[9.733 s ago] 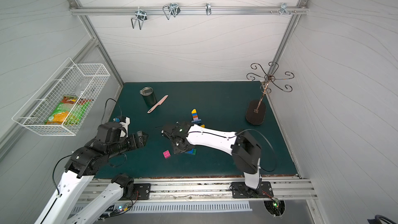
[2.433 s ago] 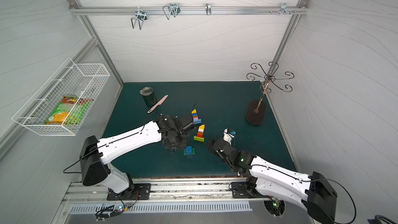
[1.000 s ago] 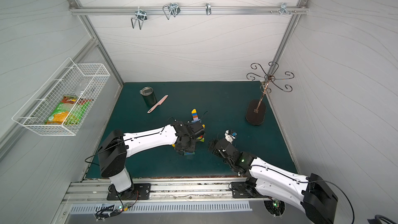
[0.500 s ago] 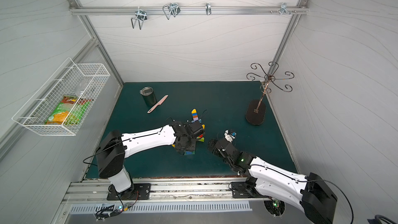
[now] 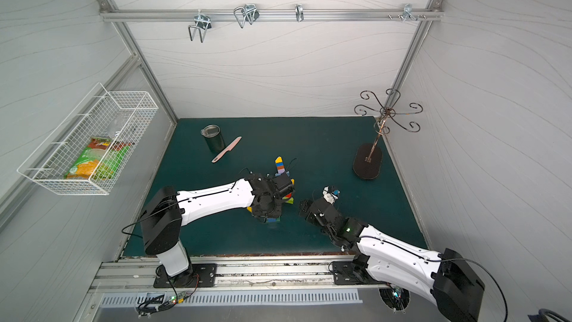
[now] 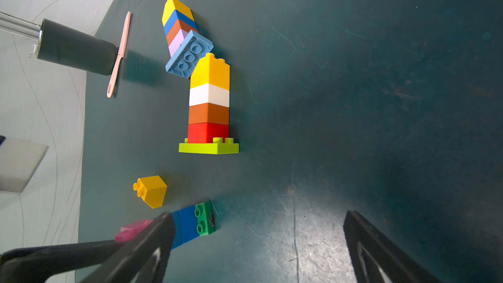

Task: Assemble the number 1 with lego
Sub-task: Assemble the lego brick with the lego brick.

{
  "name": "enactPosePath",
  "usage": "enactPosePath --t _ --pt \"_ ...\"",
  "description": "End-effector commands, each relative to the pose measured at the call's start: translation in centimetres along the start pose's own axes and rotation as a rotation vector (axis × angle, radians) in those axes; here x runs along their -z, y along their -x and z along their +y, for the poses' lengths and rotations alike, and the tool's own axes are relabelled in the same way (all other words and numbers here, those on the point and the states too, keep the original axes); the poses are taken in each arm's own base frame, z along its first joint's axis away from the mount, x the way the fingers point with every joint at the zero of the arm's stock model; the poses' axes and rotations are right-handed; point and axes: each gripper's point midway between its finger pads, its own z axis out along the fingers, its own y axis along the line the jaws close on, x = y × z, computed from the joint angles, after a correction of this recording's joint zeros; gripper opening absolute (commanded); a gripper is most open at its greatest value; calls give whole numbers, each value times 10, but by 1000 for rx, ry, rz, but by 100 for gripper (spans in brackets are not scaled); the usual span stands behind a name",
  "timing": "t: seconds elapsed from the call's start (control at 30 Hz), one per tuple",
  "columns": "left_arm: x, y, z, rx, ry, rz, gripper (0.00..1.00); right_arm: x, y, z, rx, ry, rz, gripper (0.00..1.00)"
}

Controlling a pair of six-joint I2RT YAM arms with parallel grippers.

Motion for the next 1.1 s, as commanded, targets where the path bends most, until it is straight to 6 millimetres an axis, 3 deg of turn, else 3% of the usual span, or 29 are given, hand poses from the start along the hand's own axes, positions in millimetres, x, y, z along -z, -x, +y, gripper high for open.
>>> enactPosePath --t 0.0,0.5,0.77,1.07 --pt "-5 -3 -4 7 10 22 2 0 2 1 0 5 -2 99" --pt "-22 0 5 2 51 16 2 -1 1 1 -2 8 4 99" --pt "-21 0 0 32 41 40 2 -3 0 1 0 4 9 99" --pt "-21 -4 7 67 95 69 2 -3 0 2 1 8 12 99"
